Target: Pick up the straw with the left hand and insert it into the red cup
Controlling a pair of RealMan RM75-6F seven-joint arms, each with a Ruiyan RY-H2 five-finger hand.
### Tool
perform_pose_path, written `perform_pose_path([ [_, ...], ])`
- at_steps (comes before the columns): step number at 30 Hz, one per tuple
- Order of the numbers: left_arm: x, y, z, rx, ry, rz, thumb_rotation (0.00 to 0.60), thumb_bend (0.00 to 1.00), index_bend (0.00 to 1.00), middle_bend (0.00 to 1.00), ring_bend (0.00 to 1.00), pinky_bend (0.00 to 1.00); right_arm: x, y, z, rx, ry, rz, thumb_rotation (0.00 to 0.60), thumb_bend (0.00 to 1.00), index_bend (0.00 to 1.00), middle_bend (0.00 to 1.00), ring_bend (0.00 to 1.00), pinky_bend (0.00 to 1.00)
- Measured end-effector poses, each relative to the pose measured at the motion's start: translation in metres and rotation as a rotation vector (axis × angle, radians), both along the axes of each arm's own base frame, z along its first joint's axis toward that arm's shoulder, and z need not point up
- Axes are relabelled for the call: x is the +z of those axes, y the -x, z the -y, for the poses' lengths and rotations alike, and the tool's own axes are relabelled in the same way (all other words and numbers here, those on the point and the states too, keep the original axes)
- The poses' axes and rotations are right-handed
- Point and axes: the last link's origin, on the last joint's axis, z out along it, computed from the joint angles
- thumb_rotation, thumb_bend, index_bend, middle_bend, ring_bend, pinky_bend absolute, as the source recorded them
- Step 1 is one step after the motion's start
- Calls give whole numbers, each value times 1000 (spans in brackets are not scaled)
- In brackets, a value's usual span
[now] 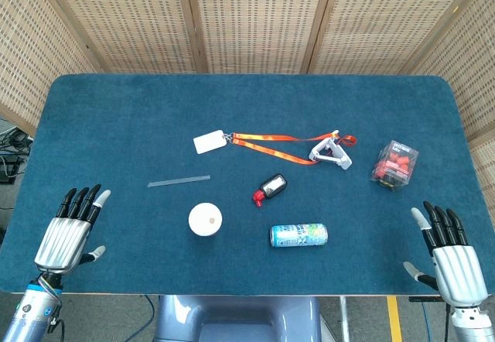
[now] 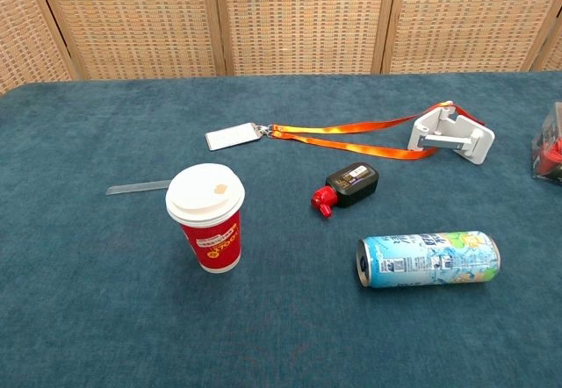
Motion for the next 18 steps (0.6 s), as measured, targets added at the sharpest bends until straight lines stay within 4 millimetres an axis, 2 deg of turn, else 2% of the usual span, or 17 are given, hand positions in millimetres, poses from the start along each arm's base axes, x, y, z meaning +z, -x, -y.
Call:
perform_pose_path([
  [18, -1, 2, -1, 8, -12, 22, 600, 63, 0, 0, 0, 0, -3, -2, 2, 16, -10, 6, 600, 53, 64, 0, 0, 0],
])
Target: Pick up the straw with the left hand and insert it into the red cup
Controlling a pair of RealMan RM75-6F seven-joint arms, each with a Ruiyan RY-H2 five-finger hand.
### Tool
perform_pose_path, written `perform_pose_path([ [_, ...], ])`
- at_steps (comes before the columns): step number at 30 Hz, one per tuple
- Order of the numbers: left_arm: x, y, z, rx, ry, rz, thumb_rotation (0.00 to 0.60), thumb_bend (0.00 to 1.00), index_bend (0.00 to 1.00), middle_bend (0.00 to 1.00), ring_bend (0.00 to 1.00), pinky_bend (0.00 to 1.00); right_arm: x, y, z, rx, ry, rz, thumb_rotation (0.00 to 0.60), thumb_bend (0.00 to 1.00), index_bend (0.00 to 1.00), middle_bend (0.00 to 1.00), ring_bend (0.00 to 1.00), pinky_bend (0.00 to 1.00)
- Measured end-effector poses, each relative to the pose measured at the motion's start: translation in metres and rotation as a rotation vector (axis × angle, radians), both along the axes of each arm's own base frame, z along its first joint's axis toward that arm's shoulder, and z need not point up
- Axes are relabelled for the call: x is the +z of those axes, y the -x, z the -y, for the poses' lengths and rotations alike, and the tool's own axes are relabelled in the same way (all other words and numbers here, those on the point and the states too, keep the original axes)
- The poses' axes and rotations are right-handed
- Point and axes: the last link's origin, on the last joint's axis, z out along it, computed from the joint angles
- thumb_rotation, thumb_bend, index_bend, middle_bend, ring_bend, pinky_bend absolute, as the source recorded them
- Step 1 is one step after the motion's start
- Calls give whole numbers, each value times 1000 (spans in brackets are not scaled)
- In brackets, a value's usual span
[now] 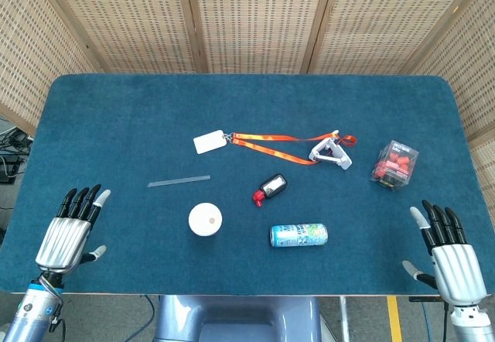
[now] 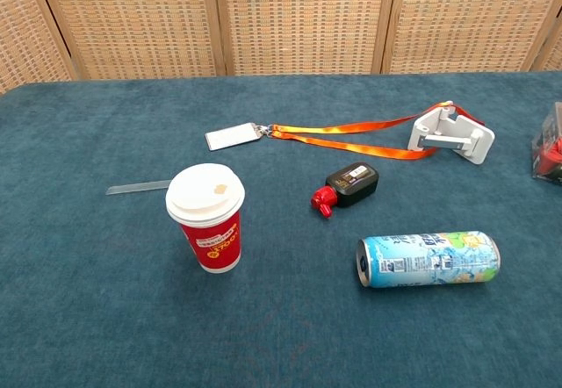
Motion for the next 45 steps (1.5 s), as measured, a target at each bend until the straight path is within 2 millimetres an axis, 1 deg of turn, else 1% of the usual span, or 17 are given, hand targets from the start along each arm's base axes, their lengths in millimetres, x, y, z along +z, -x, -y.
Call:
perform_pose_path([
  [2, 0, 0, -1, -4, -7, 12, 600, 104, 0, 0, 0, 0, -1, -1, 0, 3, -5, -2, 600, 53, 64, 0, 0, 0],
  [6, -2, 2, -11, 9, -22, 62, 600, 136, 8, 0, 0, 0, -3, -2, 1, 3, -13, 4, 600, 54, 64, 0, 0, 0],
  [8, -3, 3, -19, 16, -24, 74, 600, 176, 61, 0, 0, 0, -4, -2, 1, 5, -15, 5, 600, 53, 64, 0, 0, 0],
  [11, -4, 4, -35, 24, -22, 87, 600, 209, 142, 0, 0, 0, -4, -3, 1, 9, -18, 9, 600, 53, 64, 0, 0, 0],
  [18, -11, 1, -77, 45, 25, 99, 600, 287, 237, 0, 0, 0, -3, -3, 2, 13, -18, 20, 600, 53, 64, 0, 0, 0],
  [24, -23, -6, -112, 50, 76, 85, 600, 289, 279, 0, 0, 0, -2, -2, 3, 9, -17, 30, 600, 53, 64, 0, 0, 0],
  [30, -40, -19, -141, 63, 100, 95, 600, 290, 366, 0, 0, 0, -1, -1, 4, 7, -14, 39, 600, 53, 64, 0, 0, 0],
  [32, -45, -23, -147, 67, 106, 93, 600, 295, 394, 0, 0, 0, 0, -1, 4, 8, -13, 43, 600, 53, 64, 0, 0, 0],
  [39, -66, -36, -167, 99, 129, 64, 600, 299, 410, 0, 0, 0, 2, 1, 5, 5, -12, 54, 600, 53, 64, 0, 0, 0],
  [45, -79, -46, -179, 125, 146, 51, 600, 310, 444, 0, 0, 0, 2, 2, 6, 2, -13, 61, 600, 54, 64, 0, 0, 0],
])
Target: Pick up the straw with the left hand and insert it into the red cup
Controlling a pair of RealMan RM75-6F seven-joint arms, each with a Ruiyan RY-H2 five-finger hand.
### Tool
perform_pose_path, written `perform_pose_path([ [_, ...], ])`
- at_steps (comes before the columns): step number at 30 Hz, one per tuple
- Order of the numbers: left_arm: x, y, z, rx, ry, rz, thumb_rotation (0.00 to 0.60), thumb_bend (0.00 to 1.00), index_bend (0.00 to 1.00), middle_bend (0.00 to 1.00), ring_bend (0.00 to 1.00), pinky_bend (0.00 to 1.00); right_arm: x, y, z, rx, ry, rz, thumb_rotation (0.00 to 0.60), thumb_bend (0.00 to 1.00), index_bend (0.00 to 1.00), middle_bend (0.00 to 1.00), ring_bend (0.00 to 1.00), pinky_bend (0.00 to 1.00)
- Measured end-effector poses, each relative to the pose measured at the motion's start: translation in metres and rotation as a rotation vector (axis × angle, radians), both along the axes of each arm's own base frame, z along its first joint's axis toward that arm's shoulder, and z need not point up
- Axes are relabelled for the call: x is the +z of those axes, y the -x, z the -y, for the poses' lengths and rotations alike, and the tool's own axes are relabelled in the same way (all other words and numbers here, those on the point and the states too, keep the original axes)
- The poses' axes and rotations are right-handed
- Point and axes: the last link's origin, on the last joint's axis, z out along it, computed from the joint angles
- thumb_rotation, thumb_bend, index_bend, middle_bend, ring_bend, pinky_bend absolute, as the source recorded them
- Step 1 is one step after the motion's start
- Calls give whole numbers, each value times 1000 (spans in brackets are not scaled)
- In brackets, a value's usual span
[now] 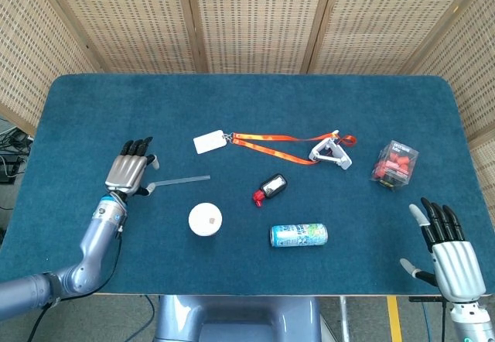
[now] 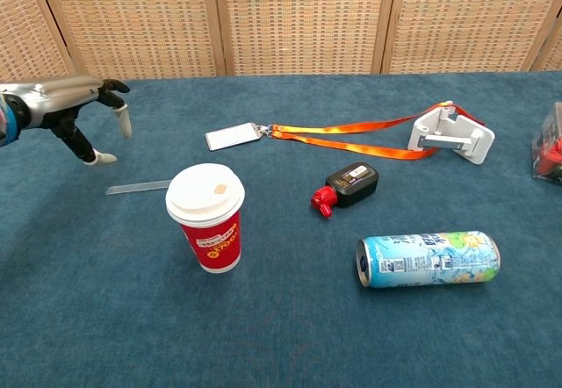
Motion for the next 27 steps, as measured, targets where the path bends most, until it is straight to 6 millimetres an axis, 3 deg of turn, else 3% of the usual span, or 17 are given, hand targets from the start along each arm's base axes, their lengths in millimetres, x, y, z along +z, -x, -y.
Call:
perform_pose_path([
  [4, -9, -5, -5, 23, 13, -5, 600, 365, 454, 0, 0, 0, 0, 1, 1, -5, -1, 6, 600, 53, 64, 0, 0, 0],
  [16, -48, -20, -19, 135, 24, -49, 600, 365, 491, 0, 0, 0, 3, 5, 4, -17, 0, 31, 600, 53, 64, 0, 0, 0],
  [27, -62, -39, -28, 122, 12, -71, 600, 365, 507, 0, 0, 0, 3, 6, 5, -17, -2, 41, 600, 53, 65, 0, 0, 0],
])
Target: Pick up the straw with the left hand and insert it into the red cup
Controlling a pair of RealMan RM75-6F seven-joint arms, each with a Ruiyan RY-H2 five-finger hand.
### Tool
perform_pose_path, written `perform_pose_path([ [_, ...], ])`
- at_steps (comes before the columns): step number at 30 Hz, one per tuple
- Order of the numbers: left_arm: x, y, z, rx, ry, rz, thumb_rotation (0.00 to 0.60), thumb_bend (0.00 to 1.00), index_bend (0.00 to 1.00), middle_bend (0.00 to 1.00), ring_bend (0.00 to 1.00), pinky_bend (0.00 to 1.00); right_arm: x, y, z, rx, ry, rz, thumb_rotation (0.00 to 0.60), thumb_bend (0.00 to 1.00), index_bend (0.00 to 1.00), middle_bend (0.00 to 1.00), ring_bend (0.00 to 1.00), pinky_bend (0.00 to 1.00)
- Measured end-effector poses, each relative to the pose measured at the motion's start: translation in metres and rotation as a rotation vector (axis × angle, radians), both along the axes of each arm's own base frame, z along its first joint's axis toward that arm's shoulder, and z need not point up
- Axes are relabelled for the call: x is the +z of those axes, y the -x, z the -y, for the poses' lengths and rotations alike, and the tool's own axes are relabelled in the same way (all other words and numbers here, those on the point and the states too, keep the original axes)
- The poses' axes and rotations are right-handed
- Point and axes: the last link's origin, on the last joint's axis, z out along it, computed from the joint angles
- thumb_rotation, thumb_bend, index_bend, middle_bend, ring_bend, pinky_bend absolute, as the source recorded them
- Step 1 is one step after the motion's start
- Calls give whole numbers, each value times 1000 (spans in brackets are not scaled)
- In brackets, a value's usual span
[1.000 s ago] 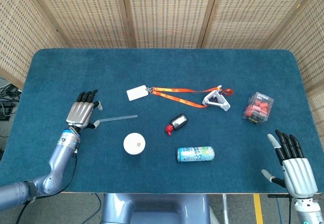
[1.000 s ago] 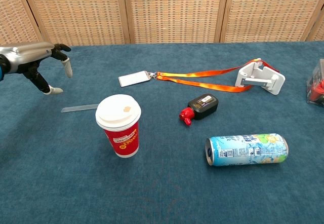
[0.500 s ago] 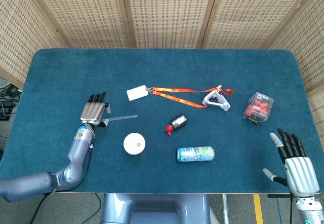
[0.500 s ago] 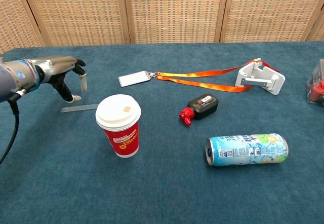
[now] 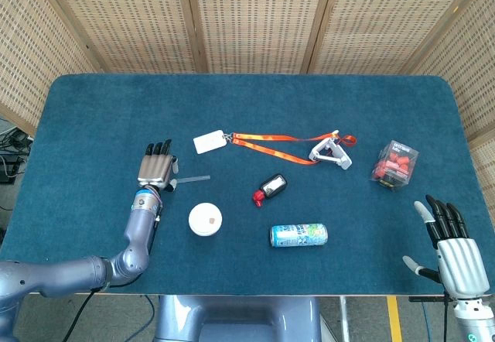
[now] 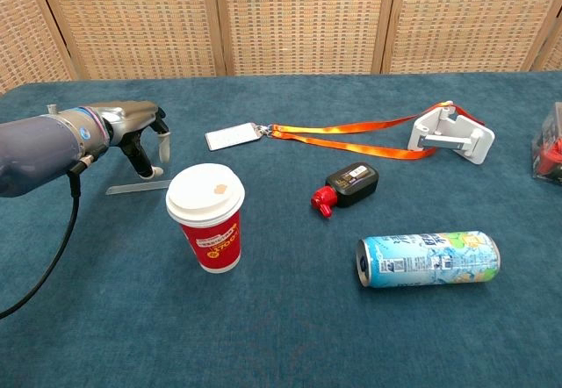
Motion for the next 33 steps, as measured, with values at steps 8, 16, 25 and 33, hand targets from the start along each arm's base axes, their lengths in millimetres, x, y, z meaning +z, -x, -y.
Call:
perform_pose_path([
  [8, -7, -3, -4, 14, 7, -10, 600, 365, 509, 0, 0, 0, 2, 2, 1, -6, 3, 9, 600, 53, 67, 0, 0, 0],
  [16, -19, -7, -6, 10, 24, -32, 600, 365, 510, 0, 0, 0, 3, 3, 3, 3, 15, 25, 600, 53, 79, 0, 0, 0],
  [25, -30, -12, -6, 4, 26, -48, 600, 366, 521, 0, 0, 0, 6, 3, 3, 2, 20, 35, 600, 53, 85, 0, 0, 0],
  [33, -35, -13, -5, 2, 29, -72, 600, 366, 540, 0, 0, 0, 8, 1, 2, 13, 25, 39, 600, 53, 90, 0, 0, 0],
])
